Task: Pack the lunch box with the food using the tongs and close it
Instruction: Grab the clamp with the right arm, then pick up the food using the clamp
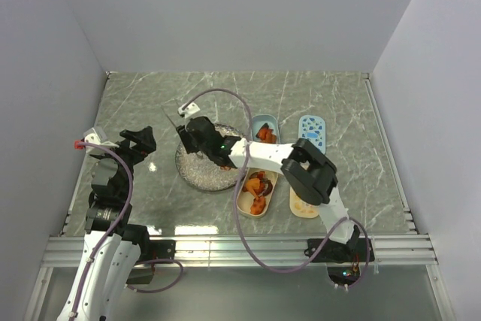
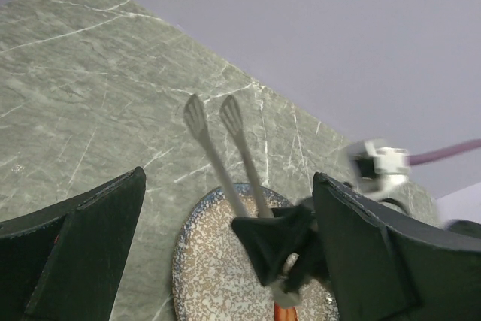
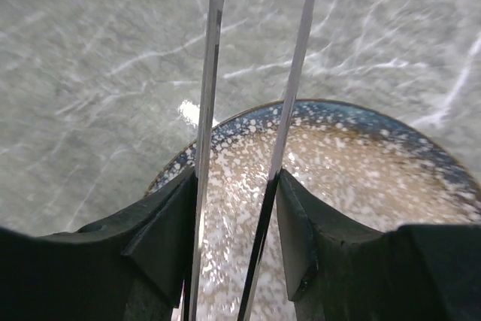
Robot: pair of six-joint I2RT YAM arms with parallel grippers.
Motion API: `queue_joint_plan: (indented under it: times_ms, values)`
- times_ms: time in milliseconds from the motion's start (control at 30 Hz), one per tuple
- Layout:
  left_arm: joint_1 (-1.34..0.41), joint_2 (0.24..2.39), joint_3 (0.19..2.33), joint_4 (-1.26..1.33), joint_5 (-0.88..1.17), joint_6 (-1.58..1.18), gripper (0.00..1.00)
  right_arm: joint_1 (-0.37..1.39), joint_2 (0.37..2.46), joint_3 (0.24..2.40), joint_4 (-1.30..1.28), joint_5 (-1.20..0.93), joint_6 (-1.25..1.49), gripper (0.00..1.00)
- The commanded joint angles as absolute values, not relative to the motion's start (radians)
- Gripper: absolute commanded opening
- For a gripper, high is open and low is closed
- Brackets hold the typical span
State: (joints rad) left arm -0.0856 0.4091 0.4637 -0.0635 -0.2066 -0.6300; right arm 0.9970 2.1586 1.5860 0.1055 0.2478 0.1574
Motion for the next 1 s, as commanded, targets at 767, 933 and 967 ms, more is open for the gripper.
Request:
queue_joint_plan:
  times_ms: [767,933,967]
  values:
    - [-0.104,0.523,0.463,0.067,-0.164,-0.606,0.99,1.183,1.269,0.971,-0.352,0.379,0.492,0.45]
    - [-0.104,0.535,0.466,0.071,-0.152,-0.603,0.99,1.221,1.221,0.968,-0.504,0.380,0.540,0.45]
    - [-0.104,0.535,0.465,0.071,-0.150,-0.604,0.99,1.221,1.209,0.953,-0.502,0.374,0.552,0.46]
